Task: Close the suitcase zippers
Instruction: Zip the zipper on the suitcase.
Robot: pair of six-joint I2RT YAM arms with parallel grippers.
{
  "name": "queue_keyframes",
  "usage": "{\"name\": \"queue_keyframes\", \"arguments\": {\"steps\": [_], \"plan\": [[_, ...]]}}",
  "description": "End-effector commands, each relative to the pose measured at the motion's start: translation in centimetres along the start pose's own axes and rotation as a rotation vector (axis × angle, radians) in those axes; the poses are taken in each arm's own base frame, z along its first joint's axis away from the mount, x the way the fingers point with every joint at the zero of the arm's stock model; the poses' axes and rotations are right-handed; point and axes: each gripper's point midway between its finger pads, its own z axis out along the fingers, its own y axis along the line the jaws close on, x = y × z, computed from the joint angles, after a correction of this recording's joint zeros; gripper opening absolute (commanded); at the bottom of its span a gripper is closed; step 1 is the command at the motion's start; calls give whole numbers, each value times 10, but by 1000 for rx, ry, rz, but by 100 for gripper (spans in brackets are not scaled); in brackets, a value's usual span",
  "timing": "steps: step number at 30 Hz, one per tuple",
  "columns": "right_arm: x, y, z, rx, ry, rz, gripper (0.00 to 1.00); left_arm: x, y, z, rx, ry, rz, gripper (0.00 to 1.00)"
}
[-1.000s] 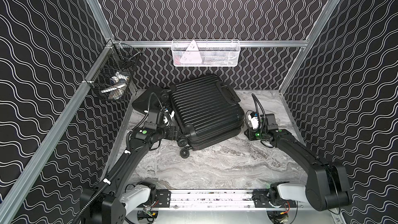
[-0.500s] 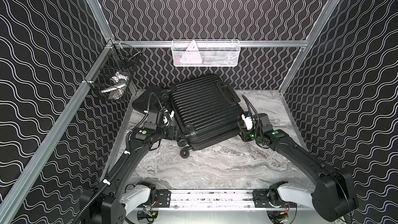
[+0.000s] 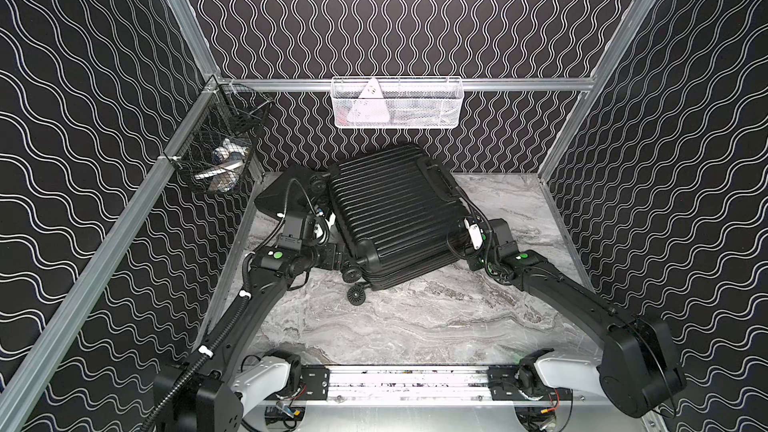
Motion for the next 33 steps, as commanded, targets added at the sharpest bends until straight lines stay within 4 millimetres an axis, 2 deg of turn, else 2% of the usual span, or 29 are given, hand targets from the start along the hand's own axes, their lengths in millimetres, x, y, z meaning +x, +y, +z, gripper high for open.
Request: {"name": "queue_keyframes", "arguments": {"steps": [1,11,23,33], "plan": [[15,6,4,-25,30,-122,48,0,1,0,0,3,24,78],[24,-3,22,47,64,-248,46,1,1,1,3,7,23,78],[37,-5,13,51,96,-203,44,2,1,1,4,9,24,78],[43,-11,27,61,110,-215,44,2,1,1,5,6,22,78]]}}
